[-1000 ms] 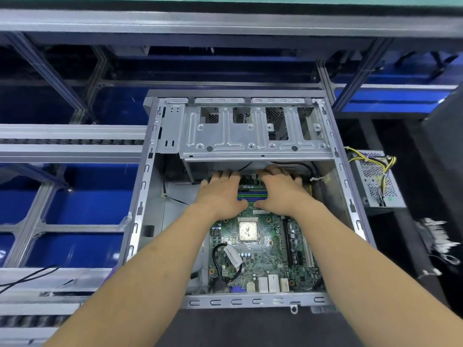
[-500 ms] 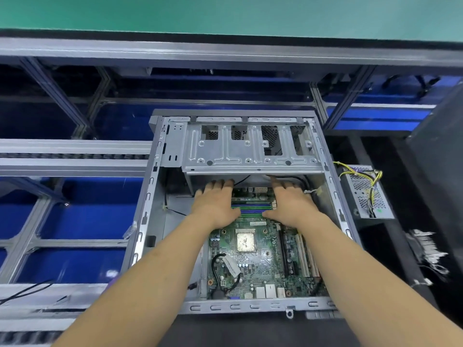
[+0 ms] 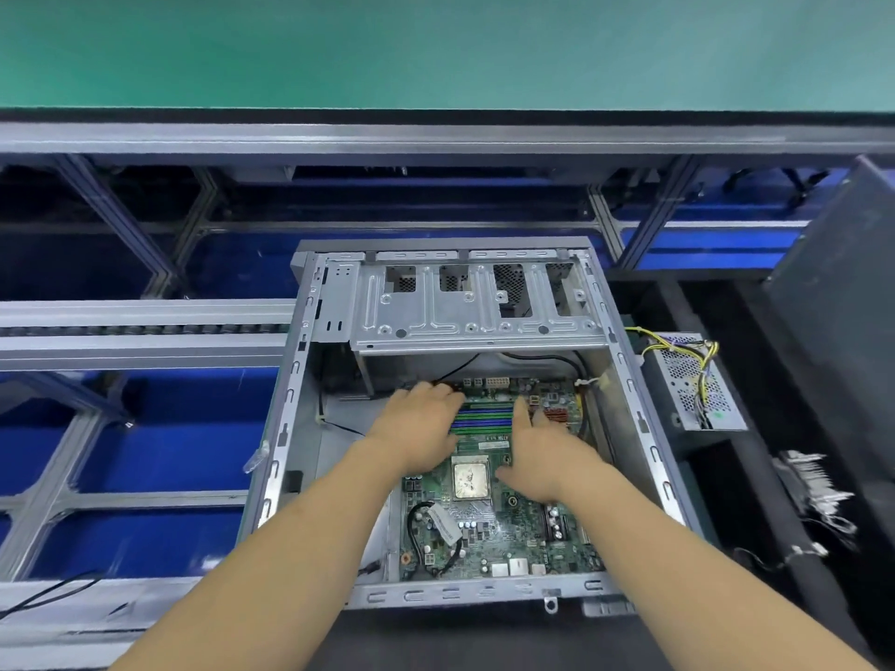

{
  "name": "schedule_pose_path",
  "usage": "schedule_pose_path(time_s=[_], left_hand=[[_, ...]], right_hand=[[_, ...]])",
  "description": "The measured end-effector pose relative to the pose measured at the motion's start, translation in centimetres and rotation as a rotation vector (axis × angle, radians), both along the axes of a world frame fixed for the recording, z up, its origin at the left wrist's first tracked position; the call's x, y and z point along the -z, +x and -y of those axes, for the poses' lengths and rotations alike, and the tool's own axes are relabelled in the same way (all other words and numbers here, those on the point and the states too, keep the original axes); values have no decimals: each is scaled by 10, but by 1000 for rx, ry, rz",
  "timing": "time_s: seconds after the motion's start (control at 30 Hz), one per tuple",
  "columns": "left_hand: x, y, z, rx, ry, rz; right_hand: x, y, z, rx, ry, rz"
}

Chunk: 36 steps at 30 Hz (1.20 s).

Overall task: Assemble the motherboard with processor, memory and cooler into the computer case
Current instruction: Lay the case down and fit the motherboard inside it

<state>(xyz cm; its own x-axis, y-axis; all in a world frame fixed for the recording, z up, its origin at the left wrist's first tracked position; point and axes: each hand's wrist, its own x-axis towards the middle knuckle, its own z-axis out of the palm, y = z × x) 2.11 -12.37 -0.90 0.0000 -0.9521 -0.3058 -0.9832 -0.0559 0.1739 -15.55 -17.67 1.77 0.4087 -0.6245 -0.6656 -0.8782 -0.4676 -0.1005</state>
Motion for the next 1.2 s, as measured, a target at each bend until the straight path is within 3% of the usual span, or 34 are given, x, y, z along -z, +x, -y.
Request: schedule_pose_path(time_s=[0.1, 0.2, 0.3, 0.63, 0.8, 0.9, 0.97, 1.2], left_hand=[[4, -5, 0, -25, 13, -8], [4, -4, -1, -60, -19, -15], [5, -4, 1, -89, -6, -49], [5, -2, 3, -89, 36, -66], [7, 0, 4, -95, 41, -89], [9, -1, 2, -103, 26, -91], [11, -2, 2, -115, 14, -90], [11, -1, 2, -155, -8, -157]], right_hand=[[-2, 4, -4, 48, -47, 63], [-10, 4, -2, 107, -231, 188], [-18, 0, -1, 160, -422, 93], [-13, -1, -8, 9, -440, -282], [-12, -3, -3, 95, -355, -130], [-11, -5, 2, 358, -246, 167], [-10, -3, 4, 417, -207, 281], [-7, -4, 5, 260, -283, 69]])
